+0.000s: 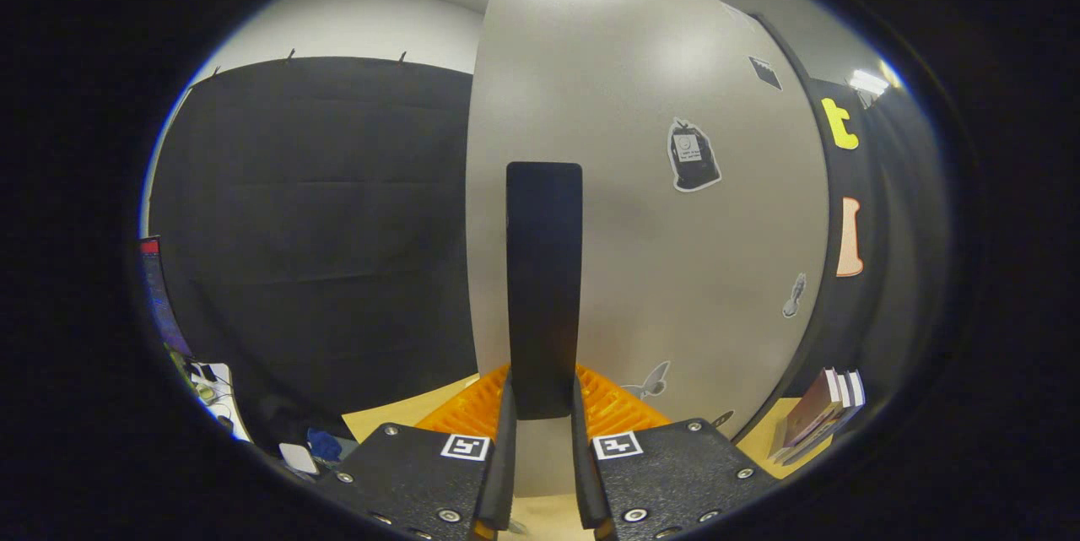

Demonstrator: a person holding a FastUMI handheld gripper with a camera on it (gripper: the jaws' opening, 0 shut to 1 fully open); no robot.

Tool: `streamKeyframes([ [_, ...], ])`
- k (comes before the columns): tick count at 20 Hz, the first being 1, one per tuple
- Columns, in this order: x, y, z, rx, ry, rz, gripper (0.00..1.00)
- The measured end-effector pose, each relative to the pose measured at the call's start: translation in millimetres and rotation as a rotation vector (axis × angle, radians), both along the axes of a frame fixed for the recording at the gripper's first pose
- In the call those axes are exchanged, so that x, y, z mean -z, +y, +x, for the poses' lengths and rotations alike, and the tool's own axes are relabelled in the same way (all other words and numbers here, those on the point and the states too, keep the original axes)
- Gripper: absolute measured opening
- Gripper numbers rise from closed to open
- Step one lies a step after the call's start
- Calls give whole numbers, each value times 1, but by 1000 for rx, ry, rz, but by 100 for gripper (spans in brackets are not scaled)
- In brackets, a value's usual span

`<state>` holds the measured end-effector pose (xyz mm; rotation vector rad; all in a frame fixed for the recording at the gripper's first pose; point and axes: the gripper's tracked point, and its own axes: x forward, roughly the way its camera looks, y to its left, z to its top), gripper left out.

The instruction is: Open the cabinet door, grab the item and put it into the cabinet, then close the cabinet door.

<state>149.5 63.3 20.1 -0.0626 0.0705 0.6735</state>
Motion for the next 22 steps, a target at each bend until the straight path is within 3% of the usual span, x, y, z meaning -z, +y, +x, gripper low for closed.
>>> streamKeyframes([
  [9, 0, -22, -9, -59, 13, 3, 30],
  [22, 2, -82, -25, 74, 33, -26, 38],
])
